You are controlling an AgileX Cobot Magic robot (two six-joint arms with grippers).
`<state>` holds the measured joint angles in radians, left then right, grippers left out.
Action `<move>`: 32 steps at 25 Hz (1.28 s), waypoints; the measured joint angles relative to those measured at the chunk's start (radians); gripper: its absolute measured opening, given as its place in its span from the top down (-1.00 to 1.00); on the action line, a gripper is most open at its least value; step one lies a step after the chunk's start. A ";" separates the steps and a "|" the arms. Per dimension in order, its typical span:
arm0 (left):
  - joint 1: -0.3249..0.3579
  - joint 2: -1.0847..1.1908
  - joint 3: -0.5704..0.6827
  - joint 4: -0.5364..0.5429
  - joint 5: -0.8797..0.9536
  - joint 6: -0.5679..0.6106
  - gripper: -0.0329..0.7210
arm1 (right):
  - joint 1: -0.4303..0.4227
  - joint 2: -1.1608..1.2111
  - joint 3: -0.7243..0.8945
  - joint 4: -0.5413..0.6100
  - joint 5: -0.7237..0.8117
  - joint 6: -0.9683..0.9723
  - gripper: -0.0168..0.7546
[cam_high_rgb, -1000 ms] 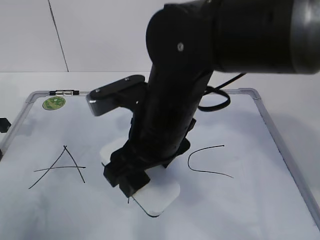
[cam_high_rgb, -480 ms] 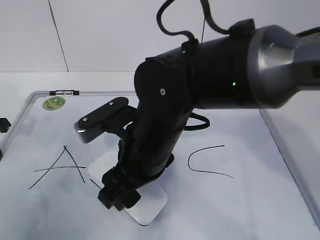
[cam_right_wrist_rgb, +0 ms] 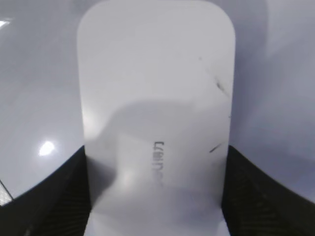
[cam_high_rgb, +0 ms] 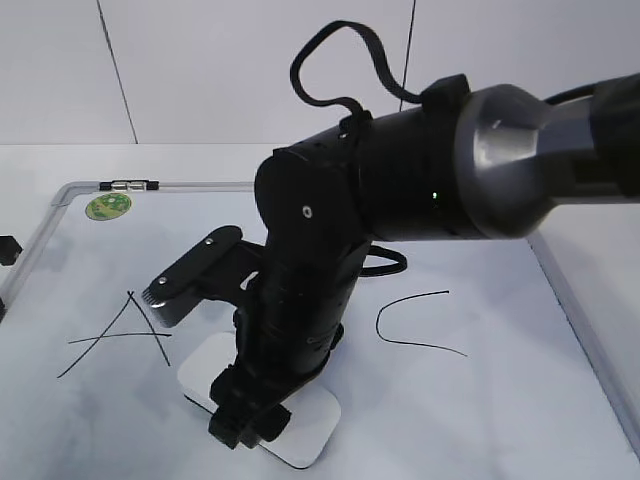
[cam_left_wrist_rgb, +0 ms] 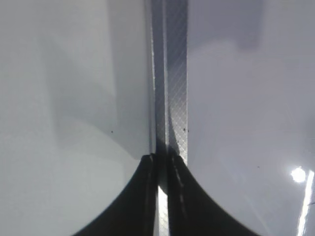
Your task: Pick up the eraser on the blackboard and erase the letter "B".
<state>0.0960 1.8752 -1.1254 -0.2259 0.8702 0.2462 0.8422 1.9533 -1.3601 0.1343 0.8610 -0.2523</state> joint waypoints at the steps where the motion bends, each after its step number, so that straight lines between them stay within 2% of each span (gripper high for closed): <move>1: 0.000 0.000 0.000 0.000 0.000 0.000 0.88 | 0.002 0.000 0.000 0.000 0.000 -0.015 -0.40; 8: 0.000 0.000 0.000 0.000 0.002 0.000 0.88 | 0.051 0.017 -0.006 -0.086 0.005 -0.059 -0.40; 16: 0.000 0.000 0.000 0.000 0.002 0.000 0.88 | 0.063 0.055 -0.060 -0.144 0.077 -0.050 -0.40; 23: 0.000 0.001 0.000 -0.002 -0.002 0.000 0.88 | 0.071 0.080 -0.085 -0.215 0.107 0.059 -0.40; 27: 0.000 0.002 0.000 -0.002 -0.002 0.000 0.88 | 0.071 0.086 -0.101 -0.317 0.102 0.145 -0.40; 32: 0.000 0.002 0.000 -0.002 -0.002 0.000 0.88 | 0.017 0.106 -0.140 -0.391 0.102 0.202 -0.40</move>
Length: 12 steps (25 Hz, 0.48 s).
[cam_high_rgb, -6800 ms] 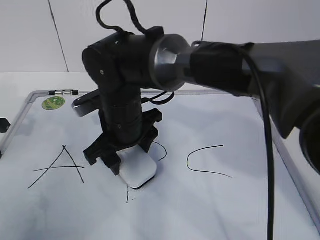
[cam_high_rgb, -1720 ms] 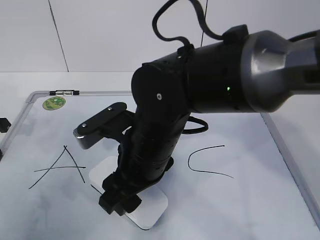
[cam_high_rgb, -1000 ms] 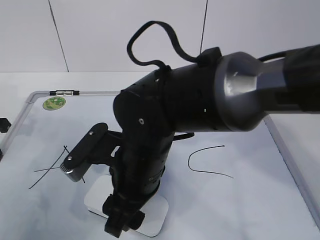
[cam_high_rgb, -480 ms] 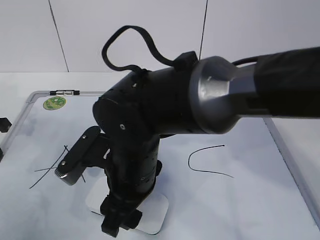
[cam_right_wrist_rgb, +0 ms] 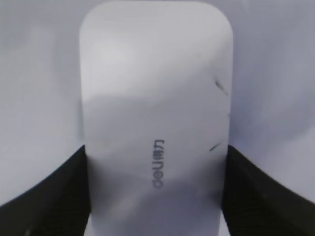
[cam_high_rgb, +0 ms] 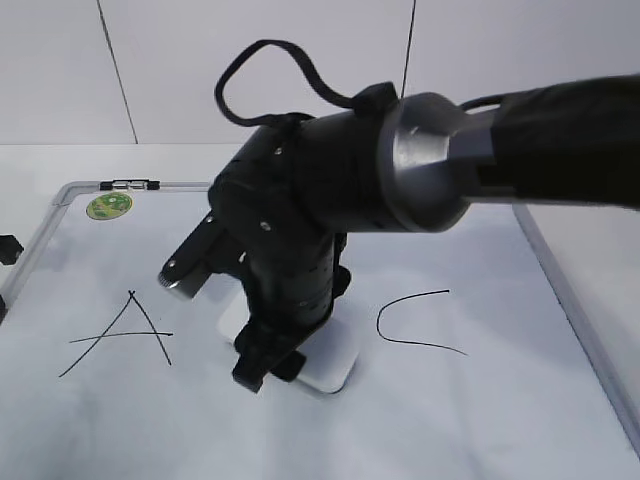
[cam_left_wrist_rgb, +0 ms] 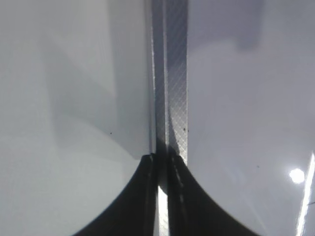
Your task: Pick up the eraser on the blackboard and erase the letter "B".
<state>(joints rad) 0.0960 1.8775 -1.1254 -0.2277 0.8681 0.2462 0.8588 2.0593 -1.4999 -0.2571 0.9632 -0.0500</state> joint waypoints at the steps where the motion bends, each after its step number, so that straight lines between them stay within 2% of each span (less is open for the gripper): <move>1: 0.000 0.000 0.000 0.000 0.002 0.000 0.88 | -0.015 0.004 -0.010 -0.007 0.000 0.005 -0.40; 8: 0.000 0.000 -0.002 0.000 0.006 0.000 0.88 | -0.086 0.035 -0.082 -0.035 0.028 0.010 -0.40; 12: 0.000 0.000 -0.002 0.000 0.006 0.000 0.88 | -0.086 0.043 -0.095 0.035 0.030 -0.029 -0.40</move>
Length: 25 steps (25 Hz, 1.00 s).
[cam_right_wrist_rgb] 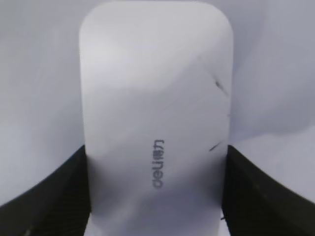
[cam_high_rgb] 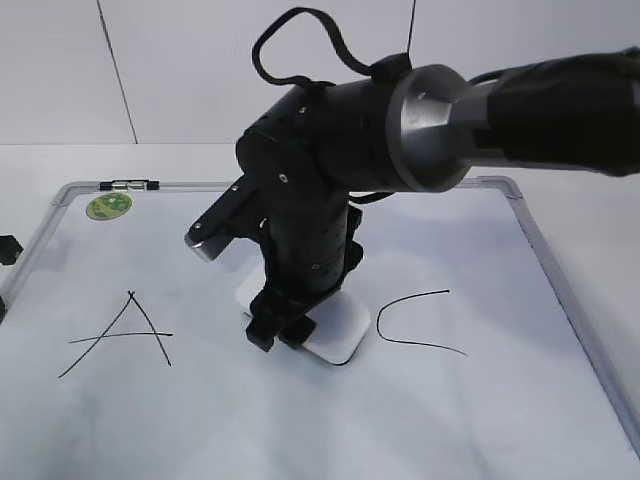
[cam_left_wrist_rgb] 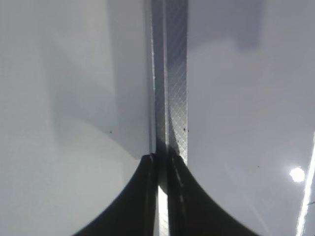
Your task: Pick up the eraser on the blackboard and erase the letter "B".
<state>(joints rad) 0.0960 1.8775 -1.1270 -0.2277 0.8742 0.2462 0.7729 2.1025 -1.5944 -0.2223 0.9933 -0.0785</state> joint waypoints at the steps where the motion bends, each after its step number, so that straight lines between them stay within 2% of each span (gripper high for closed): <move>1: 0.000 0.000 0.000 0.000 0.000 0.000 0.88 | 0.000 0.000 -0.002 0.028 0.002 -0.016 -0.40; 9: 0.000 0.000 0.000 0.000 0.004 0.000 0.88 | 0.000 0.000 -0.009 0.294 0.071 -0.142 -0.40; 13: 0.000 0.000 0.000 0.000 0.006 0.000 0.88 | 0.033 0.000 -0.009 0.364 0.097 -0.170 -0.40; 18: 0.000 0.000 0.000 0.000 0.006 0.000 0.88 | 0.079 0.000 -0.009 0.333 0.071 -0.159 -0.40; 25: 0.000 0.000 0.000 0.003 0.006 0.000 0.88 | 0.048 0.004 -0.009 0.222 0.001 -0.077 -0.40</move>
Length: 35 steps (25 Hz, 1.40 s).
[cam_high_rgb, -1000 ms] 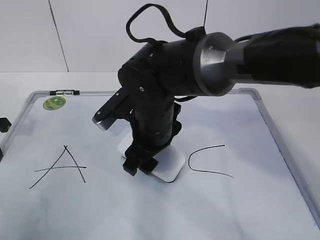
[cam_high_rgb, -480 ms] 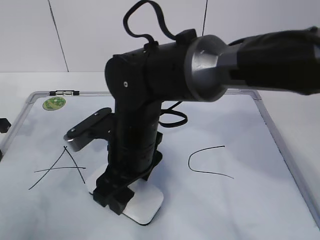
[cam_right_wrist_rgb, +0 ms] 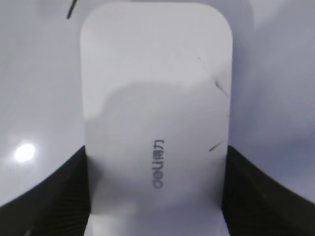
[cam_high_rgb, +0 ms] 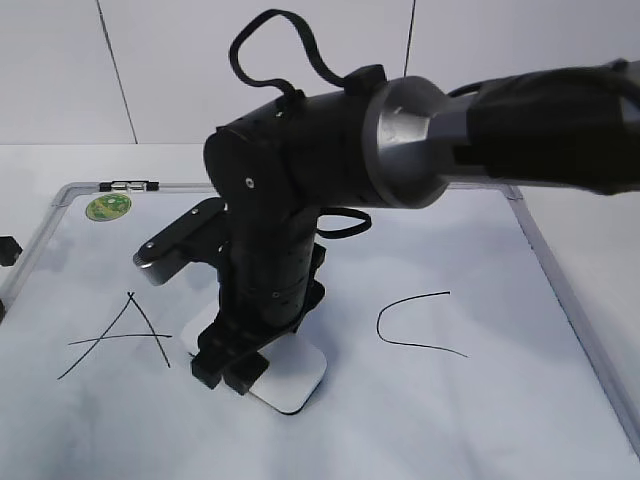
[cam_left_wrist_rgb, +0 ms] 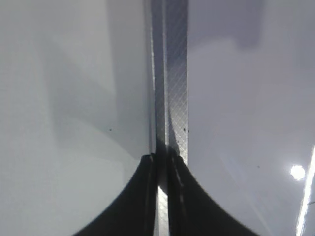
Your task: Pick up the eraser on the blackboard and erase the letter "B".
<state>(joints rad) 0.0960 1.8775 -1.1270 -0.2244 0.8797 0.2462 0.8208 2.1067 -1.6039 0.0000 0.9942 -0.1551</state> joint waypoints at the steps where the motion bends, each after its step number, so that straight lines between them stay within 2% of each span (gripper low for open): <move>1: 0.000 0.000 0.000 0.000 0.000 0.000 0.88 | -0.012 0.000 0.000 0.000 -0.009 0.004 -0.40; 13: 0.000 0.000 0.000 0.000 0.000 0.000 0.88 | -0.196 0.039 -0.072 0.007 -0.035 0.008 -0.40; 17: 0.000 0.000 0.000 0.000 0.000 0.000 0.88 | -0.233 0.057 -0.108 -0.006 -0.026 0.008 -0.40; 21: 0.000 0.000 0.000 0.000 0.000 0.000 0.88 | -0.235 0.068 -0.122 0.007 0.006 -0.012 -0.40; 26: 0.000 0.000 0.000 0.000 0.000 0.000 0.88 | -0.221 0.068 -0.126 0.149 0.060 -0.114 -0.40; 35: 0.000 0.000 0.000 0.000 0.000 0.000 0.88 | -0.108 0.068 -0.126 0.195 0.124 -0.130 -0.40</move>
<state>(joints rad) 0.0960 1.8775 -1.1270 -0.2244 0.8797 0.2462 0.7130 2.1742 -1.7295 0.1950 1.1187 -0.2853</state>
